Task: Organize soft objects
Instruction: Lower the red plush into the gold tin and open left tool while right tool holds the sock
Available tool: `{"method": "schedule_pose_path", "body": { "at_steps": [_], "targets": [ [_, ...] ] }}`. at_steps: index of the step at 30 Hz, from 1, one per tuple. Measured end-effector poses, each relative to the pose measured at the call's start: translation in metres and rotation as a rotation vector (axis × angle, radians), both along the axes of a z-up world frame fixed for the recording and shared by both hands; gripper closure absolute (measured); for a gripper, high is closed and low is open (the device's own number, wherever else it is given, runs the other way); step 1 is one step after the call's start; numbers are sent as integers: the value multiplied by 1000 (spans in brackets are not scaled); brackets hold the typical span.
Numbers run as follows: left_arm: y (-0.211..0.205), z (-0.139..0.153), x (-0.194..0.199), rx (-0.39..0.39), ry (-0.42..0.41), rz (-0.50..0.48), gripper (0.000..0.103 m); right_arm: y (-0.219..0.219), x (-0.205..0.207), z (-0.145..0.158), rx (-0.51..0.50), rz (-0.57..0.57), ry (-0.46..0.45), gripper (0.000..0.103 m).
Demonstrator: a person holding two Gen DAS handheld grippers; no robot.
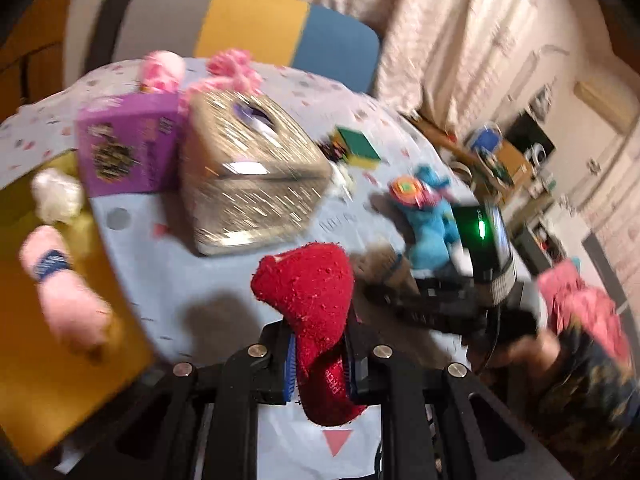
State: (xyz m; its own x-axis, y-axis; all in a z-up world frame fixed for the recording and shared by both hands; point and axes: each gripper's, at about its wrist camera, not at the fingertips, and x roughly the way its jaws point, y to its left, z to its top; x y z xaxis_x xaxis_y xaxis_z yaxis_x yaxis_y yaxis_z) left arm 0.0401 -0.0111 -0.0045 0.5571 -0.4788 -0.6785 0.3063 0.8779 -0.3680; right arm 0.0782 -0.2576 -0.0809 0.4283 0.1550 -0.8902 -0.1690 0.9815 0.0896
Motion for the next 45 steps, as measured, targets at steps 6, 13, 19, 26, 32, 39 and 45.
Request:
{"method": "schedule_pose_path", "body": {
  "at_steps": [6,13,19,26,32,39,45],
  "targets": [
    [69,29,17,-40,-9,169,85,2,-7,-1,-10,-19,-32,61],
    [167,30,49,-11,43,394,85,15,-3,-5,-7,-44,-47,61],
    [227,-14,84,29,178,511,85,14,-2,-6,-3,-55,-48,61],
    [244,-46,121,87,254,555,82,13,-5,-5,6,-70,-50,61],
    [251,-50,138,105,258,613,63,15,-5,-4,-1,-76,-45,62],
    [243,-20,102,150,130,641,54,15,-3,-5,-9,-77,-49,62],
    [207,-2,54,153,42,595,48,15,-4,-6,-18,-85,-63,62]
  ]
}}
